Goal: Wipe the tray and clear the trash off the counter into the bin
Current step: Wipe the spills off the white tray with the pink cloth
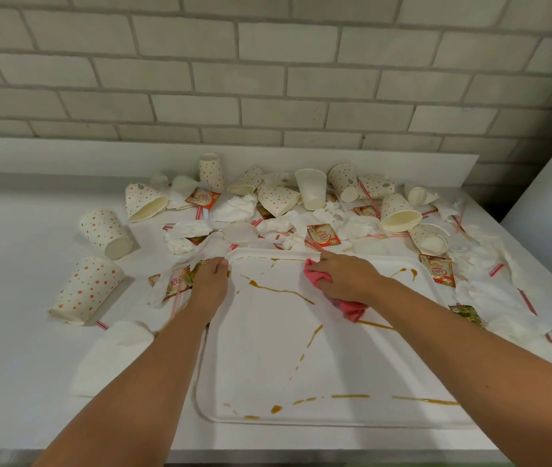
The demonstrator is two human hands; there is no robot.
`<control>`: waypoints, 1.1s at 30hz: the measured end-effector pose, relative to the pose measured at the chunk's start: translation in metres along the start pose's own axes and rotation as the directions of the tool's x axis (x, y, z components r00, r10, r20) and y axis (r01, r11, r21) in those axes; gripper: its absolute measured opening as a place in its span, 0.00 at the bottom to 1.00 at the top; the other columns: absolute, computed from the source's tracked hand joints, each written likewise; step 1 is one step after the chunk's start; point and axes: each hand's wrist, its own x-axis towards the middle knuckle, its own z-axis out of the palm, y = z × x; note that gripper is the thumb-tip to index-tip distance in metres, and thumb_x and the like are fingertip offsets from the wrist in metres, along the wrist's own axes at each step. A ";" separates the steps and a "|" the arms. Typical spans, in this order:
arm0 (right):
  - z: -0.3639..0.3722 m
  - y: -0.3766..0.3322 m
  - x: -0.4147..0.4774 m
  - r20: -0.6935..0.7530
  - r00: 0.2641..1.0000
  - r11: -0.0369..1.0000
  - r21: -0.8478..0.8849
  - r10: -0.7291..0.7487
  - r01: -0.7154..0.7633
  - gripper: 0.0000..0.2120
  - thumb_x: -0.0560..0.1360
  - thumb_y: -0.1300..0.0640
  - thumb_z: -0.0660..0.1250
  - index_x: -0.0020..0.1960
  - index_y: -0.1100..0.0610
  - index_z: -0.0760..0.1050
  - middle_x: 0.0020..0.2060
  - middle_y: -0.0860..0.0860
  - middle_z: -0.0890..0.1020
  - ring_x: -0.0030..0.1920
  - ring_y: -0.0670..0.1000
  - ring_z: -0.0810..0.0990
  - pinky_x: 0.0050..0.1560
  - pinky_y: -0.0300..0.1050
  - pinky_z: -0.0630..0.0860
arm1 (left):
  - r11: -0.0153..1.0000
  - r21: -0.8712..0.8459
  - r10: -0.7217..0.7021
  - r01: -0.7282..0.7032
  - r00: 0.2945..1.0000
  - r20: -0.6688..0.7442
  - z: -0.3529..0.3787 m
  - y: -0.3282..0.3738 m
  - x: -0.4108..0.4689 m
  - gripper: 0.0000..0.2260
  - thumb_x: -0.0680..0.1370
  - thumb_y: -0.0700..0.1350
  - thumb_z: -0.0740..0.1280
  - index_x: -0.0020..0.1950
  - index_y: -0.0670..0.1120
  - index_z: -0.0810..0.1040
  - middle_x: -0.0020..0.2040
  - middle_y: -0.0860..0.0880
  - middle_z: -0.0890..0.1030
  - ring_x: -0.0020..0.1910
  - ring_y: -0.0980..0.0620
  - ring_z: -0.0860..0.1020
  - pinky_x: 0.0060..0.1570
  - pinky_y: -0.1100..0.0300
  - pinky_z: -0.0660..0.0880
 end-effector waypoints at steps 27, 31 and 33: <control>0.017 -0.020 0.048 -0.088 0.952 0.917 0.308 0.293 -0.254 0.17 0.79 0.55 0.56 0.57 0.66 0.74 0.46 0.56 0.76 0.48 0.57 0.77 0.46 0.45 0.71 | 0.995 0.005 0.104 -0.104 0.995 -0.012 0.001 -0.003 -0.006 0.14 0.82 0.38 0.53 0.58 0.32 0.76 0.39 0.46 0.78 0.40 0.52 0.73 0.40 0.65 0.67; 0.013 -0.047 0.052 -0.096 0.993 0.978 0.203 0.075 -0.055 0.17 0.80 0.55 0.54 0.61 0.61 0.75 0.60 0.57 0.71 0.57 0.58 0.75 0.52 0.47 0.71 | 0.995 -0.015 0.097 -0.097 0.995 -0.016 0.000 -0.004 -0.005 0.15 0.82 0.38 0.53 0.60 0.35 0.76 0.46 0.43 0.80 0.44 0.52 0.73 0.46 0.65 0.67; 0.012 -0.049 0.048 -0.067 0.996 0.980 0.189 -0.051 0.063 0.16 0.80 0.56 0.55 0.63 0.58 0.75 0.61 0.57 0.69 0.58 0.58 0.75 0.49 0.45 0.69 | 0.995 -0.002 0.103 -0.104 0.994 -0.029 0.001 -0.004 -0.005 0.14 0.82 0.38 0.53 0.57 0.32 0.76 0.41 0.45 0.77 0.40 0.54 0.71 0.39 0.68 0.65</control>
